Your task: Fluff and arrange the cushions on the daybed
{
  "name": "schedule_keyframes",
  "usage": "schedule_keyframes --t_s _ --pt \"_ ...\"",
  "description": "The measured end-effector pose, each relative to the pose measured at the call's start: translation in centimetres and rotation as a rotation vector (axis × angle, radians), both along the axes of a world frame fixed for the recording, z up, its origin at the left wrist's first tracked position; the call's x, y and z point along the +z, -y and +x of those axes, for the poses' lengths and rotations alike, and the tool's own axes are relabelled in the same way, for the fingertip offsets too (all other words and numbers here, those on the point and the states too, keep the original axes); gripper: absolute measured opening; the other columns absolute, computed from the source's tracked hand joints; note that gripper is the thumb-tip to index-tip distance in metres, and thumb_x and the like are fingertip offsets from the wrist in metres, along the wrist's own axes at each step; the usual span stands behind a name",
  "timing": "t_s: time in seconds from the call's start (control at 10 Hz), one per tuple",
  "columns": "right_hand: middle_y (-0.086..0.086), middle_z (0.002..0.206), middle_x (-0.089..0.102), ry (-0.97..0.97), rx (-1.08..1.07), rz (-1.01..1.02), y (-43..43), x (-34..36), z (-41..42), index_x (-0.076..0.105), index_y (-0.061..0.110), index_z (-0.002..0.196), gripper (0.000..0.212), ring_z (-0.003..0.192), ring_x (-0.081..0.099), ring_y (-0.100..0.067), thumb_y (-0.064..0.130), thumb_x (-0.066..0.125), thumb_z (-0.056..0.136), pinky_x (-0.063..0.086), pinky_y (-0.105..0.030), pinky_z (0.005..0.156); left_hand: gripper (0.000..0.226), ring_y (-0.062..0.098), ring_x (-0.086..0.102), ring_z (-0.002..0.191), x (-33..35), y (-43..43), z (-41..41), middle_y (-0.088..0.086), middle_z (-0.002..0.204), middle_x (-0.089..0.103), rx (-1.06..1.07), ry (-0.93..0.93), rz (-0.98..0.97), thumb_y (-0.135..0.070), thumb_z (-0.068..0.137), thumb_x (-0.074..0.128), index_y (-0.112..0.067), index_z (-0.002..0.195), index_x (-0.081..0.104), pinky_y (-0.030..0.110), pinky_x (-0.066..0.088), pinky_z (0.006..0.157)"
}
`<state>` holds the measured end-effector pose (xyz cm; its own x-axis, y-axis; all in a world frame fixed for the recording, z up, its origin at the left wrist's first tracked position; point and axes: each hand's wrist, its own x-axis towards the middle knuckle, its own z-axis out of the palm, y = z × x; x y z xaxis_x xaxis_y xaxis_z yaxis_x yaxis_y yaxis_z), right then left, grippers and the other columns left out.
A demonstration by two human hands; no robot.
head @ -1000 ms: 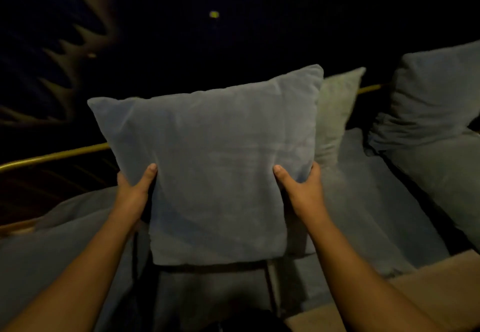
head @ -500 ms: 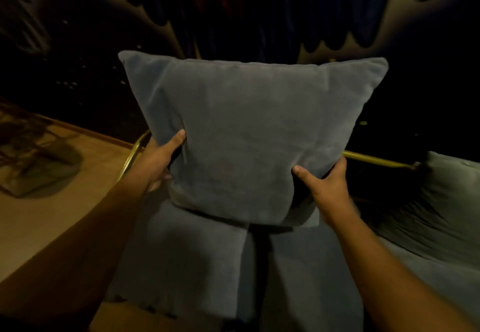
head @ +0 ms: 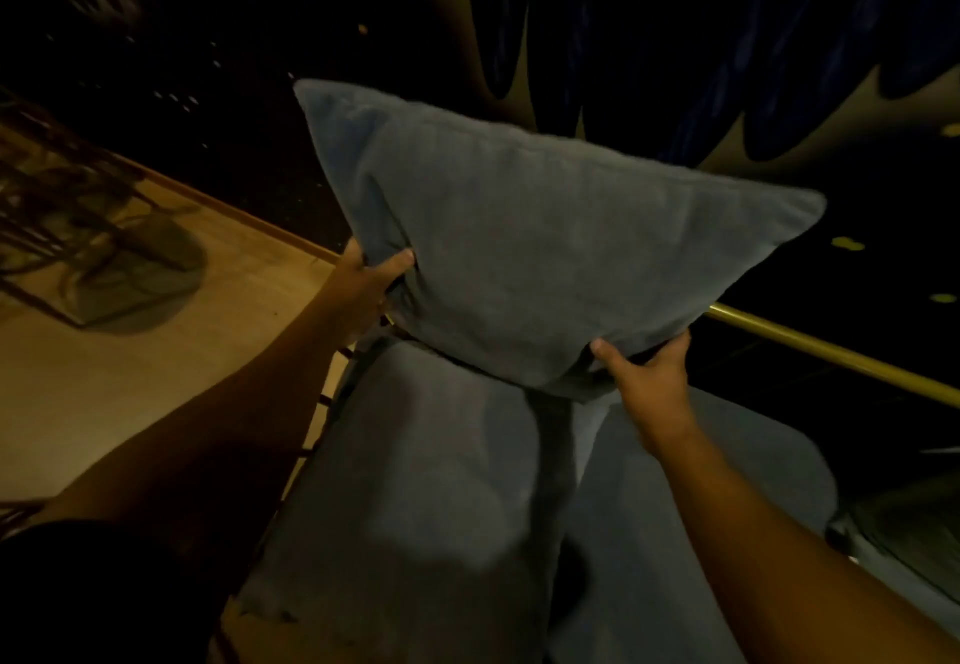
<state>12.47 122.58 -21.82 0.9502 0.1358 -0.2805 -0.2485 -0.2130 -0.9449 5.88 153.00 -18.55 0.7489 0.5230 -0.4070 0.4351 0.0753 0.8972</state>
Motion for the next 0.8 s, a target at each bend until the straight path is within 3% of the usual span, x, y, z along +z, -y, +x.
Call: schedule_keyframes --t_s 0.1,0.2,0.3,0.4,0.5,0.6,0.7,0.8 --pt "-0.001 0.15 0.035 -0.149 0.032 -0.006 -1.2 -1.0 0.4 0.019 0.03 0.145 0.107 0.135 0.04 -0.025 0.037 0.085 0.061 0.039 -0.049 0.108 0.096 0.031 0.039 0.134 -2.4 -0.1 -0.3 0.003 0.152 0.03 -0.023 -0.055 0.022 -0.042 0.07 0.077 -0.038 0.145 0.017 0.051 0.05 0.093" --pt "-0.005 0.154 0.026 0.058 -0.097 -0.132 -1.9 0.2 1.1 0.018 0.026 0.147 0.119 0.14 0.03 -0.024 0.047 0.087 0.054 0.03 -0.048 0.115 0.12 0.032 0.02 0.144 -3.2 1.1 0.3 0.007 0.159 0.01 0.035 0.006 0.291 -0.055 0.058 0.08 -0.032 0.148 0.004 0.051 0.028 0.112" --pt "-0.008 0.159 0.001 0.407 -0.127 -0.344 -2.4 2.6 2.0 0.007 0.02 0.15 0.116 0.143 0.003 -0.015 0.035 0.085 0.065 0.011 -0.032 0.116 0.102 0.04 0.001 0.145 -2.3 2.7 1.0 0.022 0.157 -0.006 0.002 0.11 0.756 -0.04 0.071 0.075 -0.03 0.146 0.006 0.04 0.019 0.11" --pt "-0.012 0.159 0.0 0.589 -0.021 -0.502 -2.8 4.1 3.4 0.016 0.03 0.148 0.098 0.146 -0.002 -0.03 0.036 0.078 0.073 0.01 -0.045 0.116 0.082 0.047 0.002 0.142 -1.4 3.7 2.4 0.018 0.157 0.005 -0.219 0.137 1.085 -0.052 0.073 0.064 -0.035 0.142 0.024 0.059 0.016 0.111" --pt "-0.01 0.161 0.004 0.566 0.068 -0.603 -2.5 3.9 4.0 0.035 0.03 0.144 0.076 0.146 -0.004 -0.04 0.04 0.072 0.079 0.011 -0.054 0.115 0.078 0.047 0.004 0.143 -0.8 4.7 4.1 0.012 0.159 0.015 -0.325 0.01 1.06 -0.047 0.073 0.07 -0.033 0.141 0.036 0.067 0.016 0.11" --pt "-0.006 0.161 0.004 0.509 0.113 -0.619 -1.9 4.4 3.7 0.037 0.028 0.143 0.071 0.146 -0.003 -0.038 0.035 0.071 0.081 0.013 -0.053 0.115 0.078 0.042 -0.004 0.145 0.2 6.5 4.4 0.005 0.161 0.007 -0.292 -0.068 0.98 -0.043 0.076 0.069 -0.033 0.143 0.031 0.06 0.013 0.114" --pt "-0.008 0.158 0.019 0.482 0.15 -0.549 -0.4 5.8 3.4 0.049 0.02 0.136 0.057 0.145 0.014 -0.034 0.026 0.069 0.084 0.022 -0.048 0.118 0.074 0.039 0.0 0.145 0.9 7.5 4.2 0.003 0.16 0.009 -0.294 -0.104 0.837 -0.05 0.079 0.062 -0.034 0.143 0.029 0.055 0.013 0.116" --pt "-0.013 0.141 0.048 0.484 0.145 -0.5 2.2 7.4 1.2 0.061 0.01 0.122 0.039 0.132 0.043 -0.028 0.02 0.067 0.085 0.034 -0.031 0.107 0.068 0.037 0.036 0.132 2.3 10.4 3.6 0.013 0.144 0.039 -0.361 0.046 0.8 -0.052 0.079 0.055 -0.023 0.138 0.038 0.054 0.032 0.108"
